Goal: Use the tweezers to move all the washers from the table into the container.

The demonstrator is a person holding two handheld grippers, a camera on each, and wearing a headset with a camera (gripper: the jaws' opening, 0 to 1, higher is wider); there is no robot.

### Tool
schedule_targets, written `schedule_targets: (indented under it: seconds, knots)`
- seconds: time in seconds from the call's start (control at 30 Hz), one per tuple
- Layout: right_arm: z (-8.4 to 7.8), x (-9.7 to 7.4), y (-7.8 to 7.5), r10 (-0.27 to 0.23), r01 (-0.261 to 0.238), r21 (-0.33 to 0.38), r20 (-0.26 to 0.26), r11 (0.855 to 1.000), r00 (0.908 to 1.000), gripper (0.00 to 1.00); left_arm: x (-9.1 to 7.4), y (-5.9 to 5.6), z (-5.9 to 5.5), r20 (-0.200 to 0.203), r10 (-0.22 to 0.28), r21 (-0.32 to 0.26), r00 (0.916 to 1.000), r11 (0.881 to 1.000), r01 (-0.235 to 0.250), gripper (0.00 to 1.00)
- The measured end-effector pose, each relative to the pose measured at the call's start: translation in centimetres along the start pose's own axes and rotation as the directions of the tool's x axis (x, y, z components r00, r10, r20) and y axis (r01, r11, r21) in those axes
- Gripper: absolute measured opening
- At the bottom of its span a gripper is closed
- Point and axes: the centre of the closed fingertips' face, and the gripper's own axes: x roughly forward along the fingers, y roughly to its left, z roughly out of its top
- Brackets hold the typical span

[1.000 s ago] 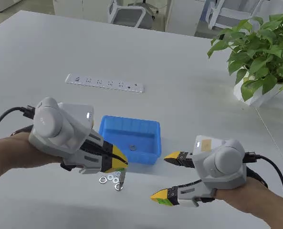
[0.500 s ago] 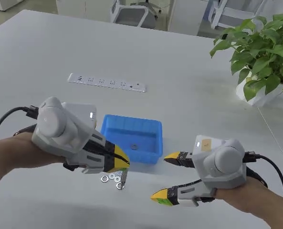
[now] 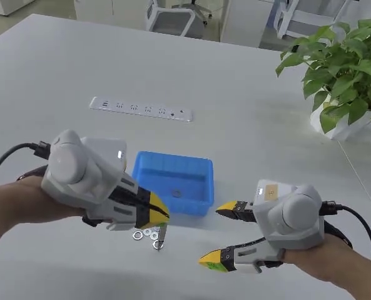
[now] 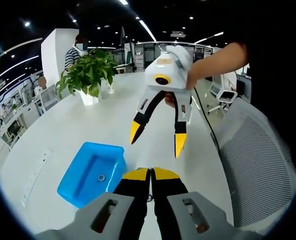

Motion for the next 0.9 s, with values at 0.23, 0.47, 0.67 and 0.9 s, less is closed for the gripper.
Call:
schedule_targets:
  seconds: [0.23,0.47,0.67,0.9]
  knots:
    - [0.2,0.5,0.3,0.017,-0.016,-0.011,0.004,1.0,0.9999,0.58,-0.2,-0.1,-0.1,-0.004,0.0,0.008,1.0,1.0,0.0,0.05]
    - [1.1,1.8,0.8,0.058,-0.057,-0.053,0.014,0.997,0.9982,0.49,-0.5,0.0,-0.4,-0.011,-0.004,0.008,0.9999,1.0,0.004,0.05]
    - [2.2,3.1,1.2,0.104,-0.102,-0.094,0.019,0.99,0.9944,0.38,-0.4,-0.2,-0.2,-0.007,-0.011,0.007,0.9999,1.0,0.011,0.05]
    - [2.8,4.4,1.9,0.153,-0.151,-0.125,0.009,0.981,0.9881,0.3,-0.2,-0.2,-0.1,-0.01,-0.022,0.01,0.9997,1.0,0.022,0.05]
